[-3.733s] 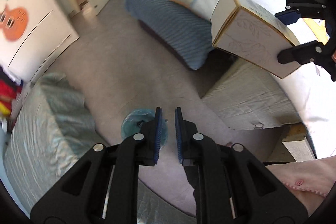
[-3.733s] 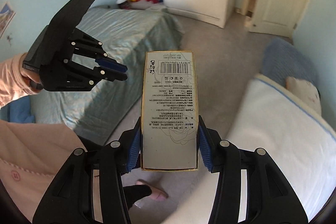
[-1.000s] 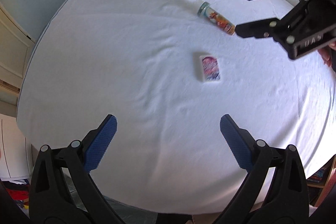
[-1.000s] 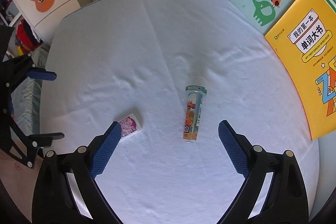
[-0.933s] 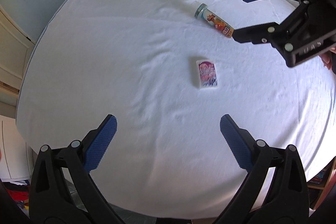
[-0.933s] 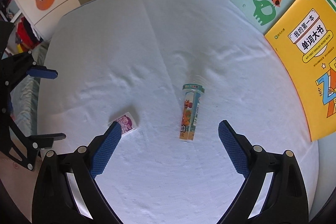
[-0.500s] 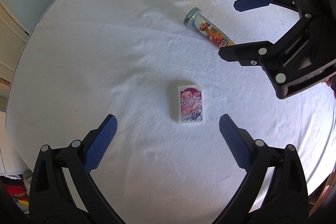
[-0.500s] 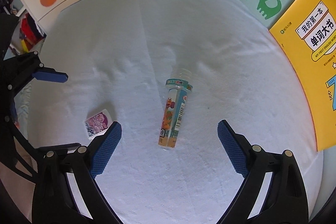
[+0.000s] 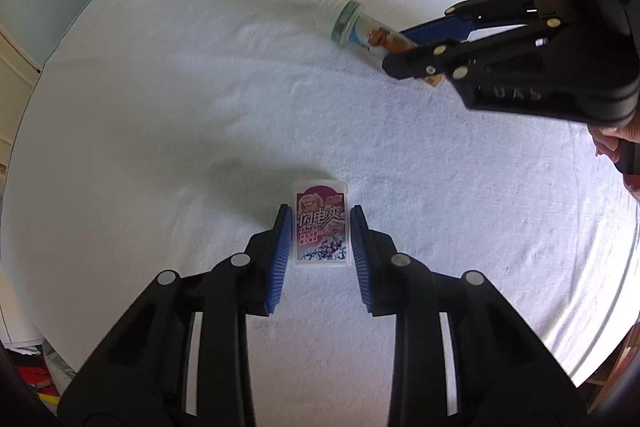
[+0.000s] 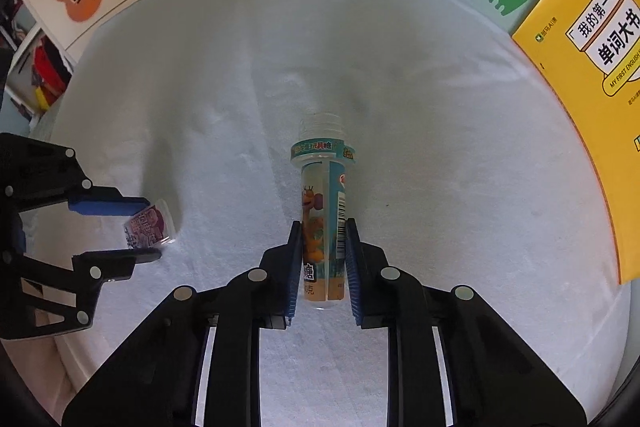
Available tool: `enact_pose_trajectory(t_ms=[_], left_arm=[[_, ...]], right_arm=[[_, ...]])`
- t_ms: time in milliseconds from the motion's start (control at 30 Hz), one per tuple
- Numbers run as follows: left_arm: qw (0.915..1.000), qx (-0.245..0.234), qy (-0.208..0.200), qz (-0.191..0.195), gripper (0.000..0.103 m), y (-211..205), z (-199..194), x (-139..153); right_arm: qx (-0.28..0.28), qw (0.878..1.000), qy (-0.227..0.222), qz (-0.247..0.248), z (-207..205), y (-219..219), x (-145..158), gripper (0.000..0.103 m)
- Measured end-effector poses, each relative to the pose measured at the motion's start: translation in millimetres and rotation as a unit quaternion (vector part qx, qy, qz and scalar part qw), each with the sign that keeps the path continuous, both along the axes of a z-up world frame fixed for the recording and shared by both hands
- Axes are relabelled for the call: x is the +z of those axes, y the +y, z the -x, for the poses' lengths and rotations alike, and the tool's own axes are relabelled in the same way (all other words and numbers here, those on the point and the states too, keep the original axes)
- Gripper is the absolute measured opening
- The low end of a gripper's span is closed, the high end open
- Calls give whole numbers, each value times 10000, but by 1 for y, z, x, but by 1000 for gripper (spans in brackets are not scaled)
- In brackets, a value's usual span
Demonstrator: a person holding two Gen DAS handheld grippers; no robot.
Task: Collect trash
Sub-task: 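Carry the pink pack and vitamin tube over the teal bin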
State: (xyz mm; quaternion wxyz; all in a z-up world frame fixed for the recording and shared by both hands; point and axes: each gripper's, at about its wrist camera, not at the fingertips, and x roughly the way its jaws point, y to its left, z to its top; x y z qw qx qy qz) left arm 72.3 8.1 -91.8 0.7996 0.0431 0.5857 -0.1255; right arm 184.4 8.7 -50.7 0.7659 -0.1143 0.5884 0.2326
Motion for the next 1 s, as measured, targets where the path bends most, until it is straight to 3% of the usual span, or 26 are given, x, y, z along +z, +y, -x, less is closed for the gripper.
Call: enact_pose_trajectory(t_ms=[433, 700, 1000], left_arm=[[9988, 257, -423, -37, 27, 33, 10, 43], [9956, 683, -583, -270, 27, 88, 36, 48], [9872, 1387, -746, -237, 28, 175, 78, 48]], right_arm=[[192, 9991, -369, -128, 15, 16, 57, 21], [614, 9965, -504, -250, 22, 74, 82, 21], [1382, 9880, -596, -344, 34, 170, 102, 21]])
